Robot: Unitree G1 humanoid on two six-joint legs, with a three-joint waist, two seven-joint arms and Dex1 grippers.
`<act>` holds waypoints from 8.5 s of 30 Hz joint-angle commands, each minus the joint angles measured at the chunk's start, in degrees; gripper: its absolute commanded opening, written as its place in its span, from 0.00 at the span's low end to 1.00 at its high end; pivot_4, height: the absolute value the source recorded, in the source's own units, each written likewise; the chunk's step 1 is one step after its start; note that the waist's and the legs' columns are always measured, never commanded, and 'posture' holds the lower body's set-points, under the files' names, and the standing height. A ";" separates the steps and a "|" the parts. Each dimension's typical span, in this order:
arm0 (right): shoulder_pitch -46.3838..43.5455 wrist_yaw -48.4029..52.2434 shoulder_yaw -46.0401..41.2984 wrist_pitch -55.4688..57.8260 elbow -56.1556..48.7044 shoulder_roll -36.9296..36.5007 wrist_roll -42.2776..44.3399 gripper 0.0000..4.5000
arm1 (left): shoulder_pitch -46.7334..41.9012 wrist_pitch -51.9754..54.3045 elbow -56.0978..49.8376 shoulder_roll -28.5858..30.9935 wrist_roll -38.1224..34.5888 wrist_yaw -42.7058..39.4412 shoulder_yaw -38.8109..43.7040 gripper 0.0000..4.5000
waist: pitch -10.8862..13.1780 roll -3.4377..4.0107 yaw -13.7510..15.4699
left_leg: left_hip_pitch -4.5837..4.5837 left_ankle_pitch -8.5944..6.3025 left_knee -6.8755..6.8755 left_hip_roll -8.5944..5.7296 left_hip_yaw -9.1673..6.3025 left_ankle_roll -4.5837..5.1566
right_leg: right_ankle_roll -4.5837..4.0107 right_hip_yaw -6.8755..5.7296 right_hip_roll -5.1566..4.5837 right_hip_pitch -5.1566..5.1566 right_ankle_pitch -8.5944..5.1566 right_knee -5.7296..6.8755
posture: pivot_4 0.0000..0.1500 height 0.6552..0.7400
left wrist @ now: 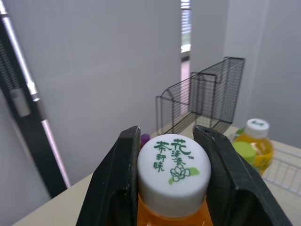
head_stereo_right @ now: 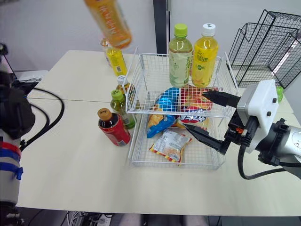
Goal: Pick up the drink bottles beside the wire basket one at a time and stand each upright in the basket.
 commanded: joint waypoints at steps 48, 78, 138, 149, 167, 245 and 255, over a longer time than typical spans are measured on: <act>-8.57 8.56 7.51 -2.73 8.91 0.71 -8.25 1.00 | 29.27 5.69 -33.65 15.27 -4.20 -12.23 7.66 0.99 | -0.02 0.17 -1.53 | 0.17 0.01 0.02 0.15 0.04 -0.02 | -0.03 0.15 0.03 0.00 0.00 0.18 | 1.00 0.95; -12.55 35.11 13.55 -7.05 15.19 4.70 -13.25 1.00 | 91.24 17.80 -91.04 -5.48 -21.66 28.02 30.54 0.99 | -0.12 0.11 0.33 | 1.08 0.00 -0.06 0.13 -0.06 0.03 | -0.05 0.00 -0.35 1.08 -0.03 -0.04 | 1.00 0.95; 24.35 54.97 -33.50 -19.15 26.84 5.12 -12.94 1.00 | 6.77 10.91 -22.09 -0.86 -22.74 -4.90 -6.18 0.31 | 0.02 0.22 0.29 | 0.89 -0.07 -0.34 0.02 0.07 -0.05 | 0.34 0.08 0.02 1.11 -0.14 -0.91 | 1.00 0.95; 18.58 45.41 -25.76 -17.02 25.22 3.78 -13.39 1.00 | 13.29 -4.45 -16.44 -15.50 -11.97 -3.79 -8.15 0.31 | 0.10 0.48 -0.74 | 0.90 -0.06 -0.74 -0.02 0.29 -0.06 | 0.08 0.40 0.05 0.86 0.02 -0.94 | 1.00 0.95; 13.74 31.73 -14.05 -15.75 15.96 5.91 -14.85 1.00 | 14.30 -3.67 -16.39 -21.14 -7.21 -6.14 -9.91 0.31 | 0.10 0.49 -0.08 | 0.85 -0.05 -0.80 -0.09 0.20 -0.07 | 0.08 0.40 0.04 0.89 0.01 -0.97 | 1.00 0.95; 0.38 15.13 -3.60 1.84 2.52 -2.64 1.23 1.00 | 73.70 9.90 -66.50 0.67 -21.15 22.90 17.81 1.00 | -0.07 0.45 0.88 | 0.97 -0.04 -0.66 0.15 0.04 -0.04 | 0.04 0.20 -0.27 1.09 0.02 -0.85 | 1.00 0.95; 0.58 15.04 -3.29 0.93 3.49 -2.79 0.82 1.00 | 75.45 6.20 -71.88 -11.85 -11.97 42.19 11.00 1.00 | -0.08 0.43 0.31 | 0.98 -0.04 -0.65 0.04 0.05 -0.05 | 0.06 0.26 -0.09 1.09 0.03 -0.86 | 1.00 0.95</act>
